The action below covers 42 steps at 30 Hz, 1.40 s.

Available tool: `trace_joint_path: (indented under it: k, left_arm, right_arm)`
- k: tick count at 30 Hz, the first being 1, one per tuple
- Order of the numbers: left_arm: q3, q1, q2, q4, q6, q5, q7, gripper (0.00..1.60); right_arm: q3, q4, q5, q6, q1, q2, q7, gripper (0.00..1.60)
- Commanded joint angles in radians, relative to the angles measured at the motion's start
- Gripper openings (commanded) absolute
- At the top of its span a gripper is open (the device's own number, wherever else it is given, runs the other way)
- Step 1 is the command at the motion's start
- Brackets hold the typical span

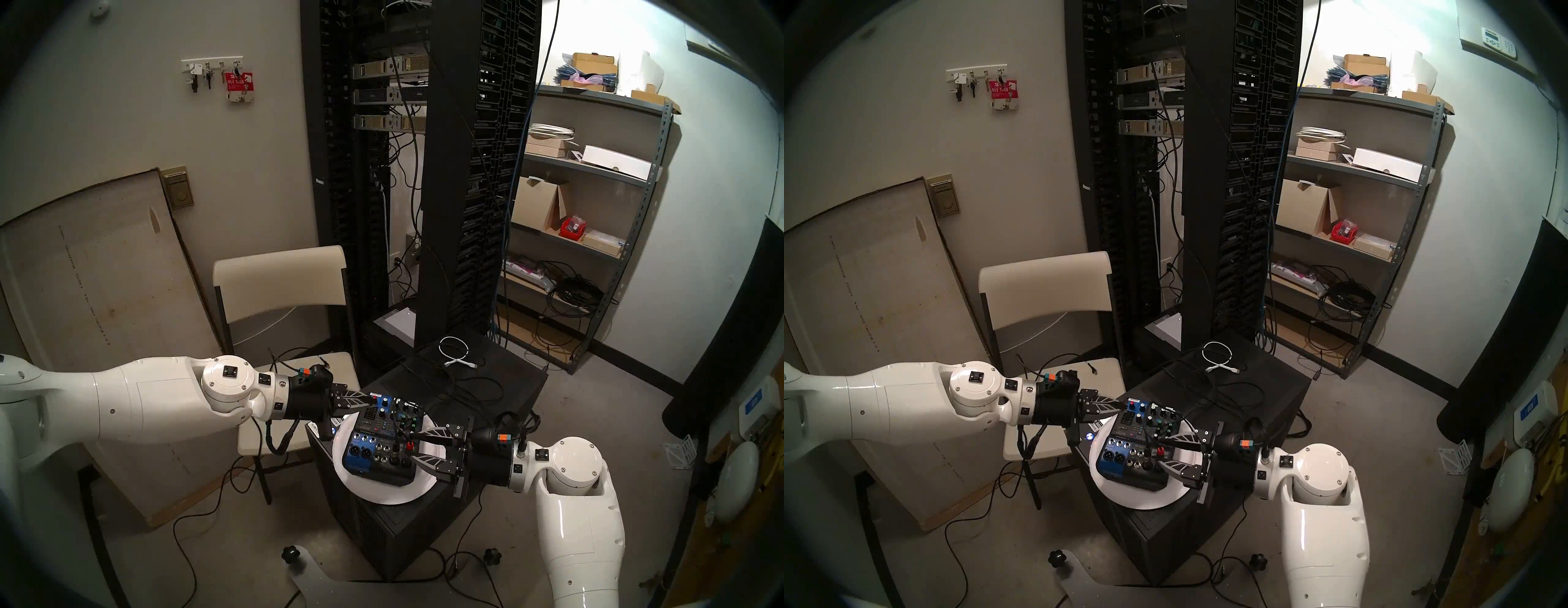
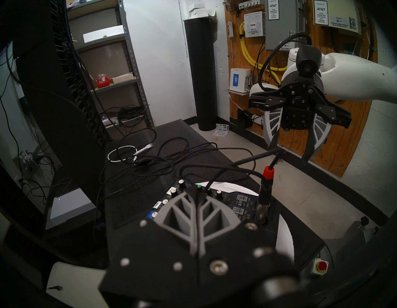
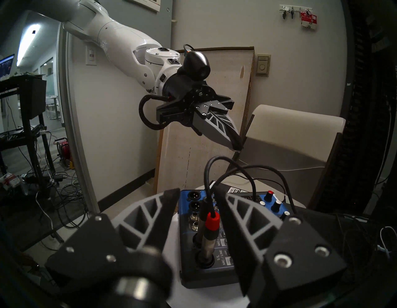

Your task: Insert aux cable

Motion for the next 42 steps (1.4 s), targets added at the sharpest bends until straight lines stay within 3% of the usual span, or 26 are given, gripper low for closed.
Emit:
trace_joint_path:
  k: [1, 13, 38, 42]
  left_arm:
    - [-0.01, -0.013, 0.003, -0.003, -0.005, 0.003, 0.001, 0.0]
    - [-0.007, -0.013, 0.009, -0.011, -0.008, 0.009, 0.01, 0.0]
    - [-0.007, -0.011, 0.012, -0.015, -0.013, 0.013, 0.015, 0.0]
    - [-0.007, -0.012, 0.011, -0.014, -0.012, 0.015, 0.015, 0.0]
  right_arm:
    - [-0.01, -0.003, 0.006, -0.003, 0.005, -0.003, -0.002, 0.84]
    - [-0.016, 0.015, 0.0, -0.009, 0.009, -0.003, -0.017, 0.86]
    - [-0.022, 0.074, -0.02, -0.017, 0.033, 0.001, -0.05, 0.64]
    - [-0.023, 0.084, -0.023, -0.019, 0.035, 0.002, -0.055, 0.53]
